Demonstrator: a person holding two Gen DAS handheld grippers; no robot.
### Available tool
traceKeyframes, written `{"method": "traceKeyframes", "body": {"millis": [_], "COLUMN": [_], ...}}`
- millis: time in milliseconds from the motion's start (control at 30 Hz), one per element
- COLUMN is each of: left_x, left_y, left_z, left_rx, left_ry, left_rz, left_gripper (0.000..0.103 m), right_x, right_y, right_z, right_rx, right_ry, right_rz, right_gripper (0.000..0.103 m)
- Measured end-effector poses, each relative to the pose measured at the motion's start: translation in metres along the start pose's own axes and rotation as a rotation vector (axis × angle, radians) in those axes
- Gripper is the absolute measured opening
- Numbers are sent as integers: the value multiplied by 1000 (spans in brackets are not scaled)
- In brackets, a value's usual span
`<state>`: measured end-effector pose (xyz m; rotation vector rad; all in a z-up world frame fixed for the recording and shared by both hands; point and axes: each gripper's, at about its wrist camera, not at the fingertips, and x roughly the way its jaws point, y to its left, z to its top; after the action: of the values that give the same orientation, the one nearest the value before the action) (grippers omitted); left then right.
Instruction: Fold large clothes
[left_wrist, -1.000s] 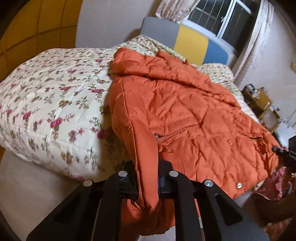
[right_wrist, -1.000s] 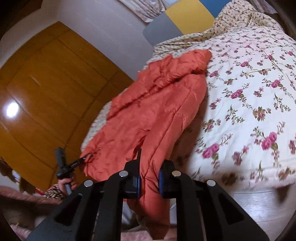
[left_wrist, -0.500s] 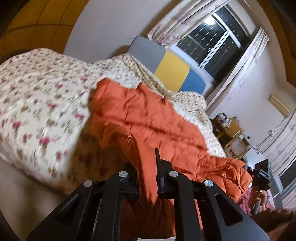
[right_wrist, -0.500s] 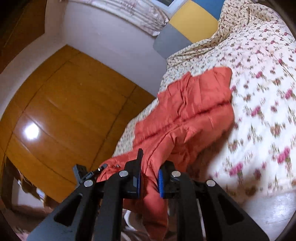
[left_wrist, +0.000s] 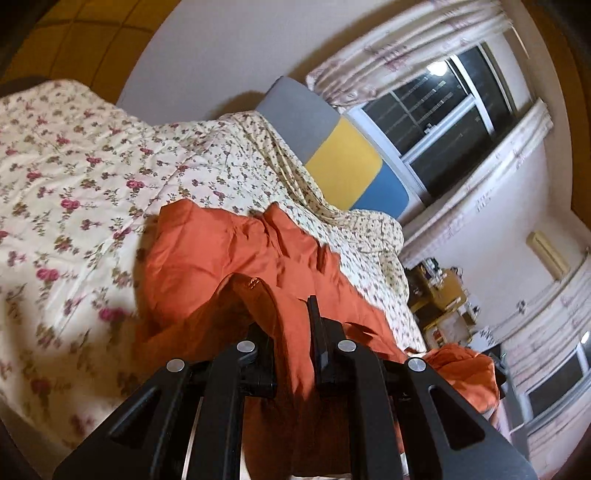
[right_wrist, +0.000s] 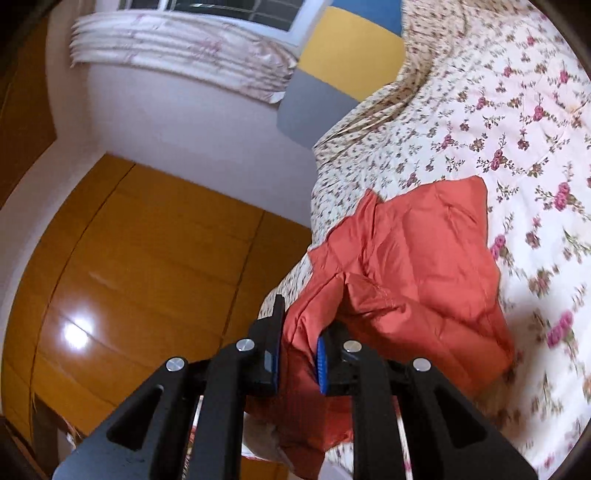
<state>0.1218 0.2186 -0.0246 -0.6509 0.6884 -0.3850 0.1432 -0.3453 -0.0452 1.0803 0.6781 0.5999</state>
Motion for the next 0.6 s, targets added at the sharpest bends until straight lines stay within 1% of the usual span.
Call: {"method": "traceKeyframes", "body": {"millis": [67, 100, 233, 367, 433, 467, 500, 533, 567, 600], "left_x": [16, 21, 52, 82, 93, 98, 104, 106, 108, 110], "left_y": [8, 12, 25, 43, 52, 56, 60, 63, 65, 66], "left_z": [13, 17, 35, 45, 48, 49, 50, 51, 51, 51], "left_rx": [-51, -63, -96, -159, -191, -208, -226, -231, -237, -246], "left_ry": [2, 2, 10, 38, 47, 51, 57, 58, 56, 51], "left_rz": [5, 7, 53, 85, 94, 101, 113, 116, 120, 117], "left_gripper": [12, 12, 12, 12, 12, 15, 17, 21, 29, 34], "right_x": [11, 15, 39, 60, 66, 68, 71, 72, 74, 75], "right_y": [-11, -15, -38, -60, -71, -77, -84, -88, -92, -94], "right_z": [12, 17, 38, 54, 58, 60, 62, 63, 63, 63], "right_rx": [40, 55, 127, 179, 207, 225, 244, 251, 256, 257], "right_ry": [-14, -20, -42, -59, -78, -90, -106, -117, -131, -141], "right_rz": [-10, -14, -43, -79, -93, -99, -100, -94, -89, -86], "right_gripper": [17, 18, 21, 25, 31, 33, 38, 47, 51, 59]}}
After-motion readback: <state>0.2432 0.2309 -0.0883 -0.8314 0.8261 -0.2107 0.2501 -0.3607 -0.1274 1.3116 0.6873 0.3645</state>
